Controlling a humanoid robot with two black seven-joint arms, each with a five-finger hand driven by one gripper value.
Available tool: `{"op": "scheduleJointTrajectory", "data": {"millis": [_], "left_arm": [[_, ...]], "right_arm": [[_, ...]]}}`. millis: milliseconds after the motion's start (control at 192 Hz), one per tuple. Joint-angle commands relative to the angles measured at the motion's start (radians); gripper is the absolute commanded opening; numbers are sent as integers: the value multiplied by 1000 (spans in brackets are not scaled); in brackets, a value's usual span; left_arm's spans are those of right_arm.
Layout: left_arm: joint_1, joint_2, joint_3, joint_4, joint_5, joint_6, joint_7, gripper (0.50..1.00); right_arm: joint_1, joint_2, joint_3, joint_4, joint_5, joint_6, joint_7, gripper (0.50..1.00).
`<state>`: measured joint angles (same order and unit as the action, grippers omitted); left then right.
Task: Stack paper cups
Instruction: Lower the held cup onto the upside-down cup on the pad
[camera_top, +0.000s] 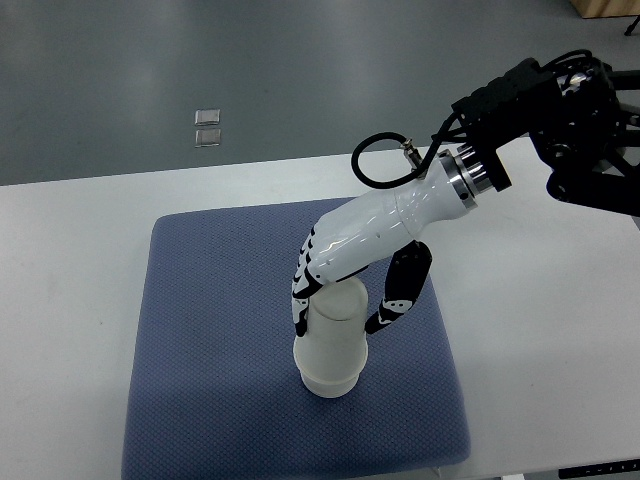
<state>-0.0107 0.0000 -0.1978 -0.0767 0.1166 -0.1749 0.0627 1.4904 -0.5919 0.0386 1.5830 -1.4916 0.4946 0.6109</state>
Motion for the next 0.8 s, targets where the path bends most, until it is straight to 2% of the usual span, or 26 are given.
{"op": "scheduleJointTrajectory", "data": {"millis": [0,73,796], "left_arm": [[0,0,0,0,0,0,0,1000],[0,0,0,0,0,0,0,1000],[0,0,0,0,0,0,0,1000]], "right_arm": [[-1,27,1,-3,4,4,0,748],[1,41,1,-17,7,4,-28,748],[-22,72,-6,-120,1,-8,-33,748]]}}
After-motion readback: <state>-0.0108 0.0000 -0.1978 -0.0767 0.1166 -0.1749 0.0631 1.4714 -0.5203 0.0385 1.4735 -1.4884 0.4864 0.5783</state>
